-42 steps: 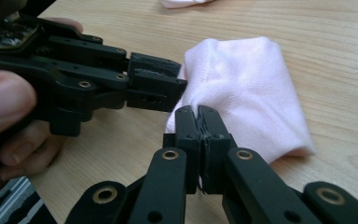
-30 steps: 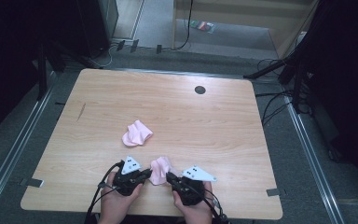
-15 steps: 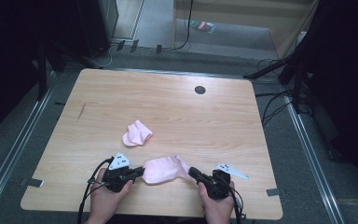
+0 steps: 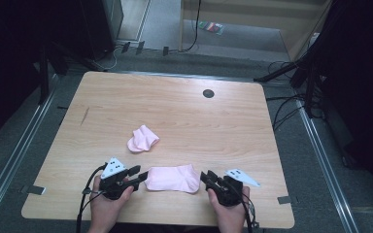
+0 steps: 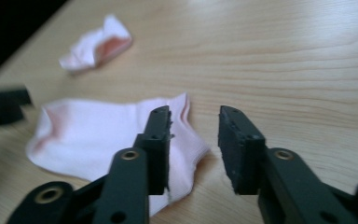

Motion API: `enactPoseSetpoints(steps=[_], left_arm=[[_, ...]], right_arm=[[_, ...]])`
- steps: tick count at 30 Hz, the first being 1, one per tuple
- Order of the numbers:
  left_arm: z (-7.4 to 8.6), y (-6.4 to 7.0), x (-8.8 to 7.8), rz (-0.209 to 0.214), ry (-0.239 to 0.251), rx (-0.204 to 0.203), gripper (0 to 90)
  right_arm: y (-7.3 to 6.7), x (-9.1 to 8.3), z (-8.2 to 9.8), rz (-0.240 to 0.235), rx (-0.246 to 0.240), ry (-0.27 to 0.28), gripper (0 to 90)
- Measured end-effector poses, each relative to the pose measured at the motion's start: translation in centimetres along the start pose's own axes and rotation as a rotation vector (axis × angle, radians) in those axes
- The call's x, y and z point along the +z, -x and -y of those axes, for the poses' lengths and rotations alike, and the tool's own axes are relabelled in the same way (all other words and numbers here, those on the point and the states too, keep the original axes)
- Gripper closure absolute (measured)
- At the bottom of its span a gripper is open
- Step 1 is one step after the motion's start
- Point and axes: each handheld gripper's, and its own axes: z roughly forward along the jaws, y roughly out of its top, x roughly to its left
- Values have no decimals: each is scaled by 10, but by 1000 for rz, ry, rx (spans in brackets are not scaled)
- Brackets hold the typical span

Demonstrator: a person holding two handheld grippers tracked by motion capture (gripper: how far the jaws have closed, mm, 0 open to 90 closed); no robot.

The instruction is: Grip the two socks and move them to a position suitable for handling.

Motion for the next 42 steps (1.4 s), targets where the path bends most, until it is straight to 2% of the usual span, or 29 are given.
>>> enactPoseSetpoints(steps=[2,3,4,5,6,9,12,14,16,19,25,28,29,30,31,32,33,34,35,36,37,38,39,40,42], left_arm=[[0,9,3,-13,3,17,499],[0,13,7,-27,-16,31,465],[1,15,12,-60,-45,50,446],[3,17,15,-91,-69,60,447],[4,17,18,-101,-87,57,450],[6,12,21,-109,-132,50,520],[7,9,20,-89,-137,46,688],[7,5,19,-49,-138,19,817],[5,1,17,-19,-130,-1,876],[3,-4,11,-6,-122,-7,888],[2,-18,-2,4,-151,-9,899],[3,-24,-7,56,-147,-41,900],[4,-22,-6,123,-154,-36,899],[6,-19,-5,142,-164,-20,896],[8,-13,-3,135,-174,8,893],[10,-12,-2,141,-176,8,880],[13,-10,-1,129,-178,-10,849],[13,-10,-1,102,-164,-10,668],[13,-10,-3,68,-131,-15,579],[12,-10,-8,52,-92,-21,539],[10,-9,-13,40,-45,-14,534],[8,-7,-19,36,2,-1,576],[7,-4,-21,44,24,20,644],[5,2,-23,67,40,67,684],[5,10,-19,95,10,117,741]], right_arm=[[-8,8,3,33,-60,-24,608],[-11,14,5,41,-90,-32,588],[-14,18,7,53,-110,-43,568],[-17,22,9,69,-142,-49,563],[-19,25,10,86,-157,-62,565],[-23,30,13,109,-192,-71,590],[-26,32,15,139,-234,-87,721],[-26,31,14,125,-232,-98,831],[-24,30,13,121,-210,-105,863],[-23,27,11,121,-219,-110,877],[-15,13,3,120,-191,-95,890],[-14,8,1,123,-186,-94,891],[-15,9,1,112,-187,-104,890],[-17,11,3,93,-199,-119,889],[-18,12,4,80,-213,-113,886],[-20,14,6,63,-242,-109,879],[-21,15,7,44,-254,-114,865],[-21,18,7,39,-254,-126,770],[-20,18,7,52,-248,-116,676],[-20,16,7,68,-239,-96,642],[-20,13,6,74,-233,-77,639],[-21,9,5,72,-232,-54,667],[-23,5,4,67,-228,-36,707],[-25,3,5,56,-227,-31,733],[-33,3,8,28,-261,-35,765]])
